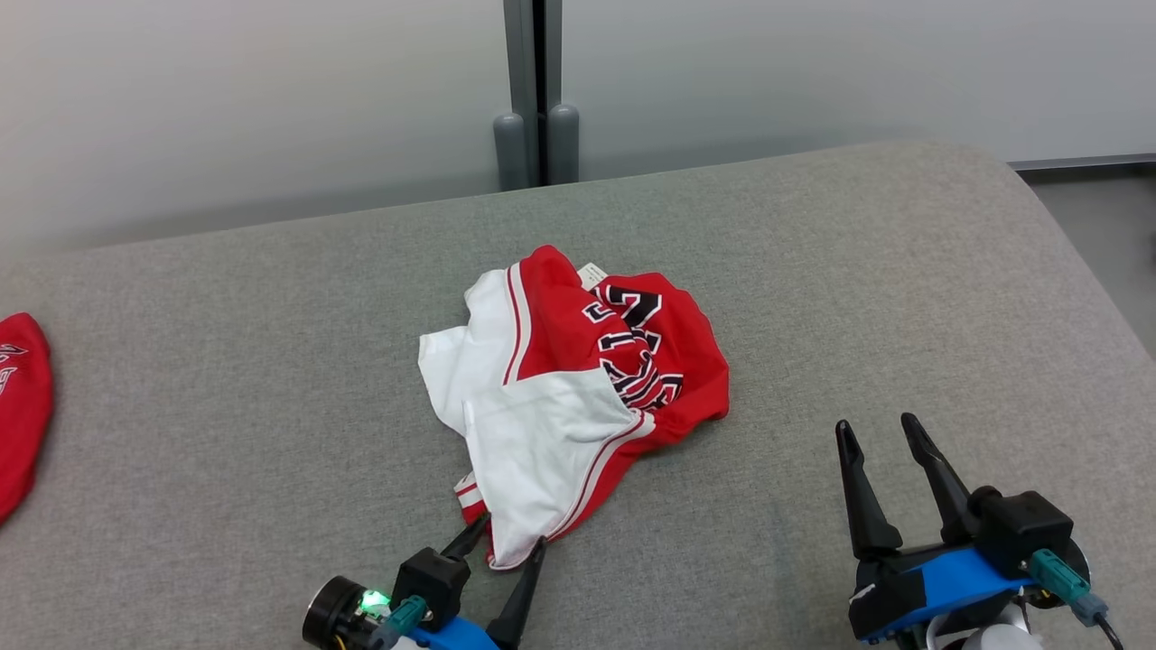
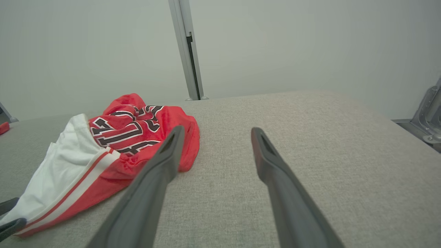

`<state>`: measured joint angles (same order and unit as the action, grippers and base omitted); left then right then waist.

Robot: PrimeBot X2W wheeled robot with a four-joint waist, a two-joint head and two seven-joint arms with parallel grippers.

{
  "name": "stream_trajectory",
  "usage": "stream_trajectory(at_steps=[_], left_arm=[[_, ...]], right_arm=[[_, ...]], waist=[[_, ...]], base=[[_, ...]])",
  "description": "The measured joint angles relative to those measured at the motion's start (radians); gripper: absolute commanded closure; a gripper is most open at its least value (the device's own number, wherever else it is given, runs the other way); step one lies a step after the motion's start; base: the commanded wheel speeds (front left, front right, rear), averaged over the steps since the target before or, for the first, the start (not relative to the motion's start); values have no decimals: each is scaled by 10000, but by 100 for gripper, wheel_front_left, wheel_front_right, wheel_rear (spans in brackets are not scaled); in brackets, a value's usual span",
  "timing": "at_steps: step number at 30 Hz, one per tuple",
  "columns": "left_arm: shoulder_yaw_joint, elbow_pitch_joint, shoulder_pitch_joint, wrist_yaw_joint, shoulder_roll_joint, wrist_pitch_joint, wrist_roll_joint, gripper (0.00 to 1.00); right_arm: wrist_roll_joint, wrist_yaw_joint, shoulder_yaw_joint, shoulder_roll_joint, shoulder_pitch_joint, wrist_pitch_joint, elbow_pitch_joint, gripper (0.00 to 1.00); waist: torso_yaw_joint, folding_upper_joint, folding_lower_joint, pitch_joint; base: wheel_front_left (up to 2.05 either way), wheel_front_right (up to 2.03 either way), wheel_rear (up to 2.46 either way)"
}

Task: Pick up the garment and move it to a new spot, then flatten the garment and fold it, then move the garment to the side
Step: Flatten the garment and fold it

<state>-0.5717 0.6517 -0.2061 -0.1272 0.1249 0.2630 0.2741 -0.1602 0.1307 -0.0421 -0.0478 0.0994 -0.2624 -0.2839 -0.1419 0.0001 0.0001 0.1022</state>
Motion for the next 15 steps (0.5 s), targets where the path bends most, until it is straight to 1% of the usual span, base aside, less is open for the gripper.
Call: stream_trajectory(at_steps=[4,9,10,11,15], left_arm=[[-27,474,-142,88,-6,0,-244,0],[25,1011,-539,88,-211,0,-209,0],[31,1108,-644,88,-282,0,-199,55],[31,1166,-747,84,-332,0,-199,100],[123,1116,-1011,73,-384,0,-205,100]], right_arm=[[-15,0,-56,2,48,0,19,0],[-88,0,-109,2,190,0,56,0],[-88,0,-123,0,191,0,58,0],[-92,0,-132,2,191,0,58,0],[-100,0,-92,2,185,0,71,0]], waist=[[-118,0,0,124],[-212,0,0,211],[-225,0,-1,211],[-232,0,-1,208],[-175,0,-1,147]], base=[[0,0,0],[0,0,0],[0,0,0],[0,0,0],[0,0,0]])
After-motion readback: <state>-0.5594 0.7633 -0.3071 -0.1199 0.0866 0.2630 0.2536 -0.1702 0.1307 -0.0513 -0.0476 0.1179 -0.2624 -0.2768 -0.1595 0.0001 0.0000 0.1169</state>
